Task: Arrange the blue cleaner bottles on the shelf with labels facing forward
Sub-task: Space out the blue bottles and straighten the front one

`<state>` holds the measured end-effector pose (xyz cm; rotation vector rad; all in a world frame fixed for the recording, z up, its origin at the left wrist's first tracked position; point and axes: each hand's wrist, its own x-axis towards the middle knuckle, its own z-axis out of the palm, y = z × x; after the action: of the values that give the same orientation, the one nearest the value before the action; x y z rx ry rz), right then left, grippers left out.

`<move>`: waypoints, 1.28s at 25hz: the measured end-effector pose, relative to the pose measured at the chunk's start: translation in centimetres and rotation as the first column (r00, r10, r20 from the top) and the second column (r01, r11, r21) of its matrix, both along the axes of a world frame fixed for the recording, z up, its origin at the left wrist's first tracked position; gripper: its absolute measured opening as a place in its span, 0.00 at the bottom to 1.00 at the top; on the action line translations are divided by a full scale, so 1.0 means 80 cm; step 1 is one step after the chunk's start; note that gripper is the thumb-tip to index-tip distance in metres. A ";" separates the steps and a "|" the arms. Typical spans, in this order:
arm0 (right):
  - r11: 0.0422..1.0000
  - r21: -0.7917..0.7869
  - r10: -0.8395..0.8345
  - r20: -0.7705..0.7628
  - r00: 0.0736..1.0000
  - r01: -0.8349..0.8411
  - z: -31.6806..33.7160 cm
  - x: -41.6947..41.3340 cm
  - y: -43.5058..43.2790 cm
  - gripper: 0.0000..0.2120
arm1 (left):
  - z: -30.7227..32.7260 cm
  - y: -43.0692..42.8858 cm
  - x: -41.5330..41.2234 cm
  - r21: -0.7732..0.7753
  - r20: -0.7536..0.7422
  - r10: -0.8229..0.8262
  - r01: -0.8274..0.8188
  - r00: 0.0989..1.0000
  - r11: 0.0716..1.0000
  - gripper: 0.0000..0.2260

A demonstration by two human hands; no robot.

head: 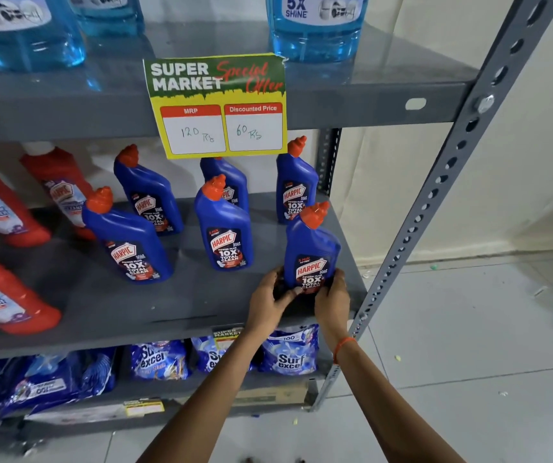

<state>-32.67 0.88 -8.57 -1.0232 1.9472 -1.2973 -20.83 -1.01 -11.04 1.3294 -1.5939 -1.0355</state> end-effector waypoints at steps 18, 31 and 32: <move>0.995 0.045 -0.088 -0.046 0.995 0.090 0.017 0.019 0.012 0.10 | 0.014 0.006 0.003 0.012 -0.042 -0.030 0.030 0.999 0.999 0.17; 0.868 0.046 -0.406 0.641 0.652 0.495 0.025 0.160 0.015 0.09 | 0.058 0.031 0.075 -0.248 -0.211 0.202 -0.252 0.956 0.935 0.16; 0.895 0.050 -0.347 0.702 0.622 0.444 0.028 0.177 0.006 0.09 | 0.061 0.031 0.089 -0.281 -0.216 0.241 -0.296 0.946 0.913 0.16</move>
<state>-18.50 1.33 -6.34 -0.0509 1.5169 -1.7470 -13.69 1.49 -6.20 1.1660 -1.3296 -0.6801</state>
